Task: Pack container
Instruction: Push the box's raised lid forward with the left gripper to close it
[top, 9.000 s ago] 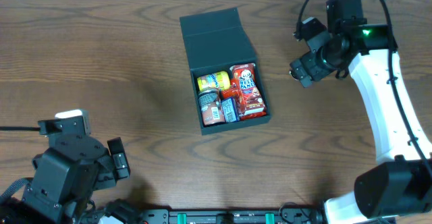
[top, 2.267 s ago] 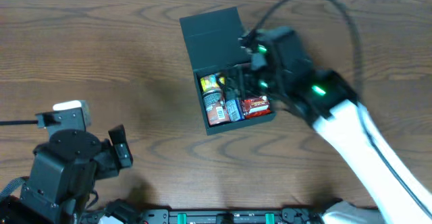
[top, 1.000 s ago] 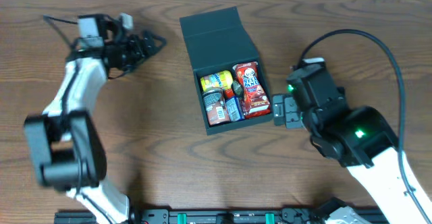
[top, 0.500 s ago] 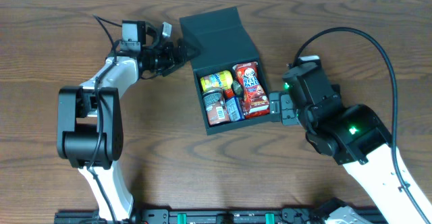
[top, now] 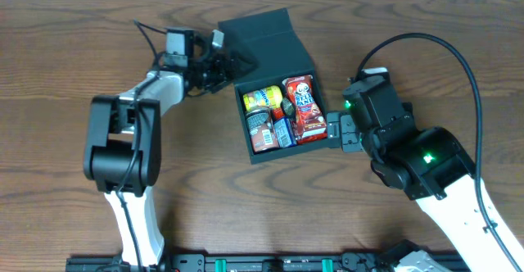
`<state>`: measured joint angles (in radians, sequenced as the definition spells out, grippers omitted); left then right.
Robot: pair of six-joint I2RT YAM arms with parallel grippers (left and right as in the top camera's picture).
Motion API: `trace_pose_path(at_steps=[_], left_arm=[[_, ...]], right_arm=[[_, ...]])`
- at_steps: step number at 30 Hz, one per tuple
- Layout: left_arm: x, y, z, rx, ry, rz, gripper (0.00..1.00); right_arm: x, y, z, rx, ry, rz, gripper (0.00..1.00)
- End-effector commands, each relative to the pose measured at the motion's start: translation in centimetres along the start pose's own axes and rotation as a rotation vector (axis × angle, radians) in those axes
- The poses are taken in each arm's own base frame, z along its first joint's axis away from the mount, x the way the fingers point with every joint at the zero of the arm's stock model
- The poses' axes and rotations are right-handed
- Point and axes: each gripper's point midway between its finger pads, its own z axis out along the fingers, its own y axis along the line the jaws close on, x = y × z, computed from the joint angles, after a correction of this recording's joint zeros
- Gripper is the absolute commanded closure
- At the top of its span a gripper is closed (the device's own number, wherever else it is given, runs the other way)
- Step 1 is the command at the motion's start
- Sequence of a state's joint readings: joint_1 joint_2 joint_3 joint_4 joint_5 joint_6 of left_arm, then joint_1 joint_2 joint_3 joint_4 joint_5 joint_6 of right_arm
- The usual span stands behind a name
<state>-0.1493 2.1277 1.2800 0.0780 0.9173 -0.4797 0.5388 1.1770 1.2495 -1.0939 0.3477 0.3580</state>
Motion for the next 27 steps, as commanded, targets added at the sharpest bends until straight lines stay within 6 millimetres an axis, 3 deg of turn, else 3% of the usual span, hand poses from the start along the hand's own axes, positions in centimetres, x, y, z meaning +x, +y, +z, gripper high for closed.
trace_pose_path(at_steps=[1,5,17,23,27], left_arm=[[0.2,-0.6,0.9,0.012,0.0,0.007,0.05],[-0.1,-0.3,1.0,-0.013,-0.018,0.014,0.05],[-3.5,0.2,-0.5,-0.023,-0.137,0.078,0.05],[-5.1,-1.3,-0.8,0.0,-0.171,0.168,0.05],[-6.4,-3.7,-1.2,0.056,-0.177,0.254,0.05]], right_arm=[[0.0,-0.2,0.1,0.007,-0.002,-0.005,0.01],[-0.1,-0.5,0.1,0.024,-0.008,-0.005,0.01],[-0.1,-0.5,0.1,0.023,-0.008,-0.02,0.01],[-0.1,-0.5,0.1,0.023,-0.008,-0.02,0.01],[-0.1,-0.5,0.1,0.023,-0.008,-0.02,0.01]])
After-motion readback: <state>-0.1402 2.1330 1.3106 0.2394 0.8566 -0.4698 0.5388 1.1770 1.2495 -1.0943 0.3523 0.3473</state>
